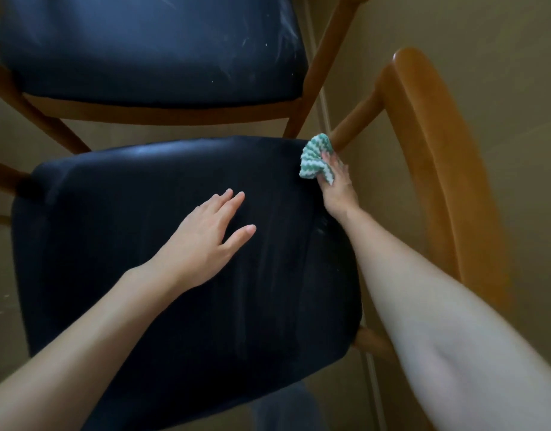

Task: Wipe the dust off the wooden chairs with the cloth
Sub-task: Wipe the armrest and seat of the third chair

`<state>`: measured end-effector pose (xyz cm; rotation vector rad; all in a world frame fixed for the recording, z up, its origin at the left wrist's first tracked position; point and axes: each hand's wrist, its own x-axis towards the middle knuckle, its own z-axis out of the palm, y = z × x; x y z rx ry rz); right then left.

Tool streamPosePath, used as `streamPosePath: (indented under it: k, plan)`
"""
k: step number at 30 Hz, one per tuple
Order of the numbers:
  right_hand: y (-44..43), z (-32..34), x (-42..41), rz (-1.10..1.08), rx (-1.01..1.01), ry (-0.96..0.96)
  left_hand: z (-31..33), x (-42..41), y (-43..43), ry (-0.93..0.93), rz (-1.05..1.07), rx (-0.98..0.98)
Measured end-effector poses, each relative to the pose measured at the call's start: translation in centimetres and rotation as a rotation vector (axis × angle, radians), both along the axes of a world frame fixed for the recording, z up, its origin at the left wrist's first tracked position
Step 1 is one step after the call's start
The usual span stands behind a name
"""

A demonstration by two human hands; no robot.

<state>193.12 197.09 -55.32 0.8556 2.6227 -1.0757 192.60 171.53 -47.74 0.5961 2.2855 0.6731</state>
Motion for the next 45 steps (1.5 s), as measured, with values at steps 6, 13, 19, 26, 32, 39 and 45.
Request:
streamPosePath:
  k: [6, 13, 19, 26, 32, 39, 45]
  plan:
    - [-0.3, -0.4, 2.4, -0.216, -0.190, 0.074, -0.8, 0.7, 0.5, -0.054, 0.037, -0.013]
    - [-2.8, 2.3, 6.6, -0.145, -0.122, -0.095, 0.7, 2.6, 1.1, -0.067, 0.018, 0.050]
    - [-7.3, 3.7, 13.4, 0.012, -0.042, -0.289, 2.1, 3.5, 0.4, -0.084, 0.002, 0.059]
    - [-10.2, 6.3, 18.2, 0.164, -0.067, -0.609, 5.0, 3.9, -0.8, -0.051, -0.010, 0.118]
    - [-12.5, 7.5, 20.4, 0.018, -0.177, -0.646, 5.2, 5.3, -1.3, -0.011, -0.064, 0.084]
    - [-13.3, 6.8, 21.9, -0.056, -0.350, -0.788, 4.7, 8.5, -0.6, -0.091, -0.109, 0.051]
    - [-12.6, 6.2, 21.1, 0.014, -0.340, -0.966, 4.1, 7.6, -0.8, -0.095, -0.072, 0.053]
